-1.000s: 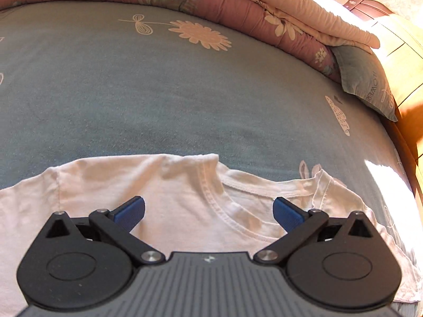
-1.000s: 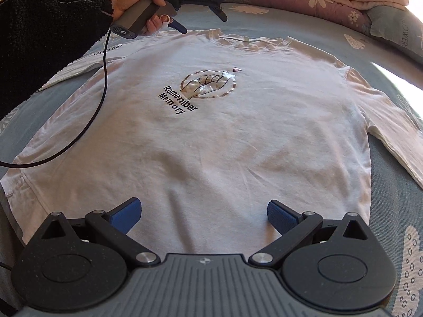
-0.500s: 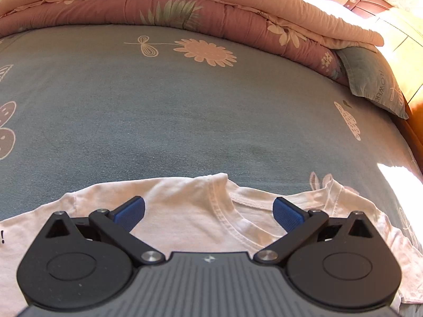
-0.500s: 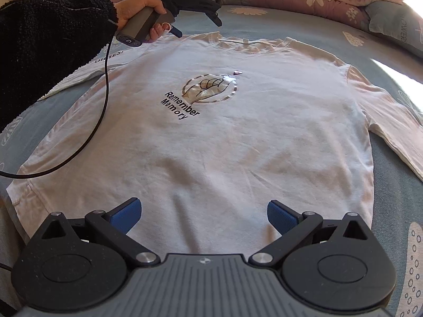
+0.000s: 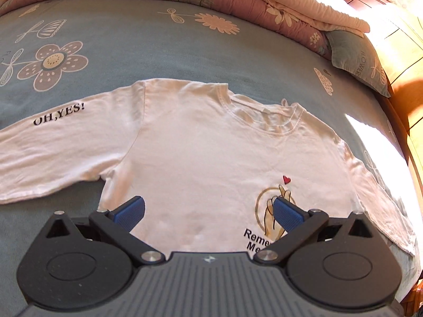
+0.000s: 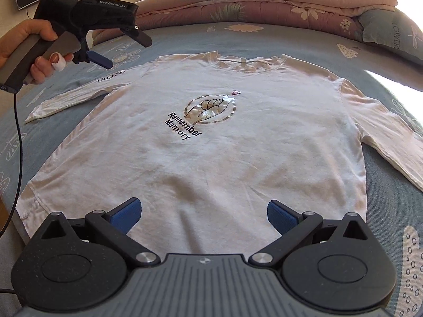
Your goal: Fold clothes
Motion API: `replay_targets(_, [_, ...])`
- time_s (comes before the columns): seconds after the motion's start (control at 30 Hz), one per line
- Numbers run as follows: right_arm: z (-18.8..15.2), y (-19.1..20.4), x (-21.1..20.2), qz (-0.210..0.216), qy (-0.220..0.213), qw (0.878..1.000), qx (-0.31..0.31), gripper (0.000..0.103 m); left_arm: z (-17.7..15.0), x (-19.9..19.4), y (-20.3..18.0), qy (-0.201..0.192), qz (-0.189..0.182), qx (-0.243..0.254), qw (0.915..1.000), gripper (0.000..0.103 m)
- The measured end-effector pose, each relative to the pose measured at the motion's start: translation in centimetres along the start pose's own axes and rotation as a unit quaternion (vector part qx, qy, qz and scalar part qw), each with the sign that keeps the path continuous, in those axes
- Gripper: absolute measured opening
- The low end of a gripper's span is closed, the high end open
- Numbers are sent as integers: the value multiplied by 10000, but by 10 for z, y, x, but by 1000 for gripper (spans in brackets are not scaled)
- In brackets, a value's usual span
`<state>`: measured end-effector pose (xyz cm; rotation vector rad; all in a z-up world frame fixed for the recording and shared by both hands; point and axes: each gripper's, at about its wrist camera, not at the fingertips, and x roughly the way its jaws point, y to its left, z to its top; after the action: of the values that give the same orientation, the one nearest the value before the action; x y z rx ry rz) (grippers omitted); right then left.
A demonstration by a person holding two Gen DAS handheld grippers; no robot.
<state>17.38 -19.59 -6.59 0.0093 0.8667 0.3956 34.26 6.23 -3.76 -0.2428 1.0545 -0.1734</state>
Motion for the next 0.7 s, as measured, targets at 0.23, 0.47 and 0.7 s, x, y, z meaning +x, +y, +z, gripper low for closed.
replay_targets(0.23, [-1,1,4,-75,-20,10000,8,103,-94,6,-11,23,281,374,9989,102])
replay_targets(0.47, [-1,4,5,-23,0,10000,7,103,-150,-1,-19,-422,795,926,9916,102])
replay_targets(0.7, [-2,9,7,61,29,10000,-50,103,-198,-13,-22,-795,910,1228,9850,102])
